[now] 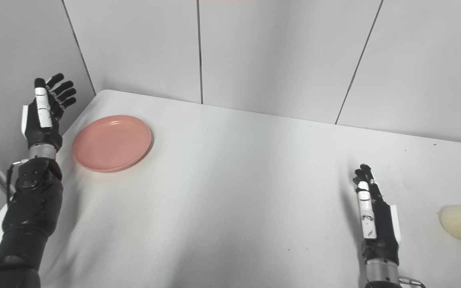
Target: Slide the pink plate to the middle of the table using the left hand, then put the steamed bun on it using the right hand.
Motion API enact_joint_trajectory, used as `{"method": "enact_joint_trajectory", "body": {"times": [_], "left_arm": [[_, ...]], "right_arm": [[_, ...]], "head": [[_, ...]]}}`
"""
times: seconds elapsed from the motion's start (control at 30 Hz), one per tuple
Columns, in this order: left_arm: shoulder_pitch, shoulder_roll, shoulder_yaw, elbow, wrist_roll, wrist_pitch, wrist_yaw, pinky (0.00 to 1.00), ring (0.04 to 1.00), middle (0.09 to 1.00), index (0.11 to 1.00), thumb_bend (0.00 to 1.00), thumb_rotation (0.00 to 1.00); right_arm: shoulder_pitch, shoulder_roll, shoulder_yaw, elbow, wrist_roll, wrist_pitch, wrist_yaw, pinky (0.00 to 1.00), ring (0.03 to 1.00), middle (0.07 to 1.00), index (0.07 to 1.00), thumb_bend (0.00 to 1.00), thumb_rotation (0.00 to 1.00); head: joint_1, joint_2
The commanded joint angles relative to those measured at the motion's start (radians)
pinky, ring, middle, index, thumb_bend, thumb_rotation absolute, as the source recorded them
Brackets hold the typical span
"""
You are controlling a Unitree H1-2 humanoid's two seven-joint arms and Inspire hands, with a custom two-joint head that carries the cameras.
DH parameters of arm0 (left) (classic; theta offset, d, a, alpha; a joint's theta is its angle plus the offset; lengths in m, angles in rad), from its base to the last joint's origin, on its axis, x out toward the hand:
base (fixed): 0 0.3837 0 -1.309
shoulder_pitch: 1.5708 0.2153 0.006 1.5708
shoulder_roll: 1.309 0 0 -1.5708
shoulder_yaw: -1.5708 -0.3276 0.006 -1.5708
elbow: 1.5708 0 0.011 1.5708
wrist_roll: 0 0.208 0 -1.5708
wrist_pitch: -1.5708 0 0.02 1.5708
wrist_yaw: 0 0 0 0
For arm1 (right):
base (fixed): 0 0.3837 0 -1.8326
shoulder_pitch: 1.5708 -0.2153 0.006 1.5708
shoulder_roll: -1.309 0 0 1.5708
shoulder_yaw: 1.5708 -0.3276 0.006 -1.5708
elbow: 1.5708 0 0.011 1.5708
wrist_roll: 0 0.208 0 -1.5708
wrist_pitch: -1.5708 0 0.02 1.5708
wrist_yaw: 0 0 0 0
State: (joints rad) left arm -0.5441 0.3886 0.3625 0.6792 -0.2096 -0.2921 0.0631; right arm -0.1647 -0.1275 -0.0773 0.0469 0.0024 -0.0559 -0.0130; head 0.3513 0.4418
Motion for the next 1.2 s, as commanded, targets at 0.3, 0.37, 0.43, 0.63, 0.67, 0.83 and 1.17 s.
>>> {"method": "enact_joint_trajectory", "body": {"times": [0.3,0.37,0.43,0.63,0.67,0.83,1.17], "left_arm": [[-0.033,0.053,-0.041,-0.006,0.024,0.02,-0.034,0.8,0.814,0.793,0.787,0.83,1.0],[-0.031,0.054,-0.054,0.0,0.029,0.026,-0.047,0.81,0.823,0.804,0.801,0.82,1.0],[-0.032,0.056,-0.069,0.015,0.039,0.018,-0.058,0.8,0.819,0.807,0.805,0.81,1.0],[-0.039,0.053,-0.086,0.062,0.039,0.036,-0.079,0.85,0.834,0.818,0.812,0.87,1.0],[-0.04,0.051,-0.087,0.066,0.039,0.041,-0.078,0.86,0.839,0.82,0.814,0.87,1.0],[-0.046,0.046,-0.094,0.099,0.035,0.036,-0.1,0.86,0.847,0.836,0.827,0.81,1.0],[-0.049,0.047,-0.105,0.118,0.044,0.042,-0.081,0.92,0.878,0.848,0.84,0.83,1.0]], "right_arm": [[-0.015,-0.005,-0.003,-0.034,0.019,-0.025,0.01,0.95,0.911,0.913,0.917,0.28,1.0],[-0.013,-0.005,-0.002,-0.038,0.015,-0.023,0.007,0.95,0.912,0.915,0.919,0.29,1.0],[-0.013,-0.005,-0.002,-0.039,0.009,-0.025,0.002,0.94,0.907,0.91,0.914,0.29,1.0],[-0.01,-0.004,-0.002,-0.049,0.015,-0.014,0.006,0.94,0.904,0.907,0.911,0.3,1.0],[-0.01,-0.005,-0.002,-0.049,0.014,-0.014,0.006,0.94,0.905,0.907,0.912,0.3,1.0],[-0.011,-0.005,0.001,-0.059,0.012,-0.004,0.007,0.93,0.904,0.907,0.913,0.27,1.0],[-0.01,-0.001,0.001,-0.063,0.009,-0.001,0.001,0.93,0.905,0.908,0.916,0.27,1.0]], "head": [[0.002,0.003],[0.002,0.003],[0.002,0.005],[0.002,0.006],[0.002,0.006],[0.002,0.007],[0.001,0.007]]}}
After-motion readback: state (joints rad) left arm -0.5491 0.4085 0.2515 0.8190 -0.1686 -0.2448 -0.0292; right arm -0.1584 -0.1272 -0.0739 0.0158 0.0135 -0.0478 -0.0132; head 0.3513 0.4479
